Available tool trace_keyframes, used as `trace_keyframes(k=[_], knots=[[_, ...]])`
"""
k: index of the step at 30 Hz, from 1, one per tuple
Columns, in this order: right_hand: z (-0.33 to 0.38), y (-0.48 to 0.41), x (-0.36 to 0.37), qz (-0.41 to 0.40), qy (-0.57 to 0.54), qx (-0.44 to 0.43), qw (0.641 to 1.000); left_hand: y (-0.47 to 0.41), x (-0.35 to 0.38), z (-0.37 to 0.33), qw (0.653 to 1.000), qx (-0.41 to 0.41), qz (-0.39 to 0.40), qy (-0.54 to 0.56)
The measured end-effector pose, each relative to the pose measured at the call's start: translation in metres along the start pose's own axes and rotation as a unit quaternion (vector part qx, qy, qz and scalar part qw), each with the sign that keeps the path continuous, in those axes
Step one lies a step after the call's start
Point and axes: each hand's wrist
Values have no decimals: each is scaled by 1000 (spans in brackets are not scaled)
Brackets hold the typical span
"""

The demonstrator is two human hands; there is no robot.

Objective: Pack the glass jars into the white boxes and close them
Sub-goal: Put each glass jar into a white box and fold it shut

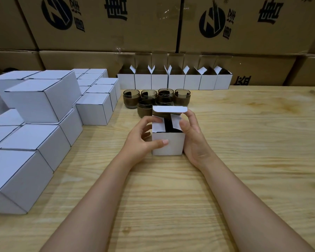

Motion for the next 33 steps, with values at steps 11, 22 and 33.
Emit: trace_keyframes(k=[11, 22, 33], knots=[[-2, 0, -1, -31, 40, -18, 999, -4, 0, 12, 999, 9, -29, 10], [-2, 2, -2, -25, 88, -33, 995, -6, -1, 15, 998, 10, -19, 56], [1, 0, -2, -17, 58, 23, 998, -15, 7, 12, 988, -45, -75, 131]])
Point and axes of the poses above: each hand's wrist, its own y-axis away from the middle knuckle, its own x-axis out of the palm, z = x × y, and after that the axes turned 4 degrees about -y, right-handed
